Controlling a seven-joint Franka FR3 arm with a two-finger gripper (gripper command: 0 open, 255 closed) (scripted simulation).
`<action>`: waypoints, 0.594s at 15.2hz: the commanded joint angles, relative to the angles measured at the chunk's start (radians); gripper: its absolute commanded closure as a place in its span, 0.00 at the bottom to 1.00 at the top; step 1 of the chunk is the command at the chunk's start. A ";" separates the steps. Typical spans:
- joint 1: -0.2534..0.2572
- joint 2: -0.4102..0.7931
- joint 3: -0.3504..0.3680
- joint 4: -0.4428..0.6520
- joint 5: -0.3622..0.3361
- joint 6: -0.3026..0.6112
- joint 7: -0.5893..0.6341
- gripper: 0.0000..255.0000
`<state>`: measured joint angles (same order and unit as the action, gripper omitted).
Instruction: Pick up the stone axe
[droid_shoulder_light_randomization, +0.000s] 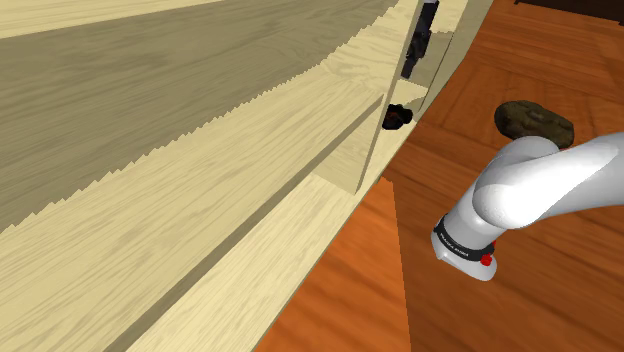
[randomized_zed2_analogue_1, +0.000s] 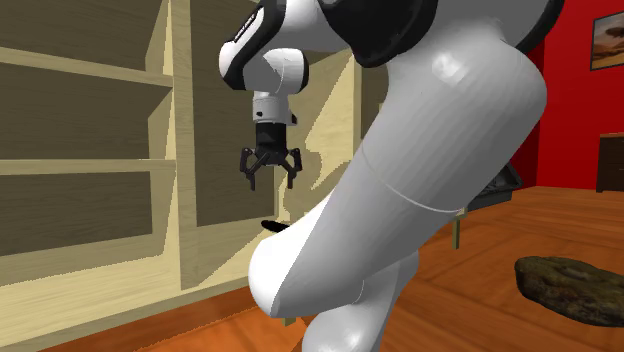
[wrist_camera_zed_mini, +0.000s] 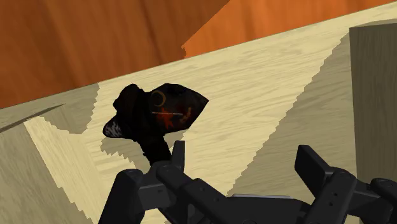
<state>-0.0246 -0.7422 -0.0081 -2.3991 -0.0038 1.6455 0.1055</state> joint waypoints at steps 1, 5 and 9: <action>0.000 0.000 0.000 0.000 0.000 0.000 0.000 0.00; 0.010 0.144 -0.108 0.043 -0.010 0.051 -0.174 0.00; 0.027 0.314 -0.204 0.118 0.004 0.087 -0.350 0.00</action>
<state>-0.0025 -0.4784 -0.1881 -2.3036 -0.0053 1.7202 -0.1948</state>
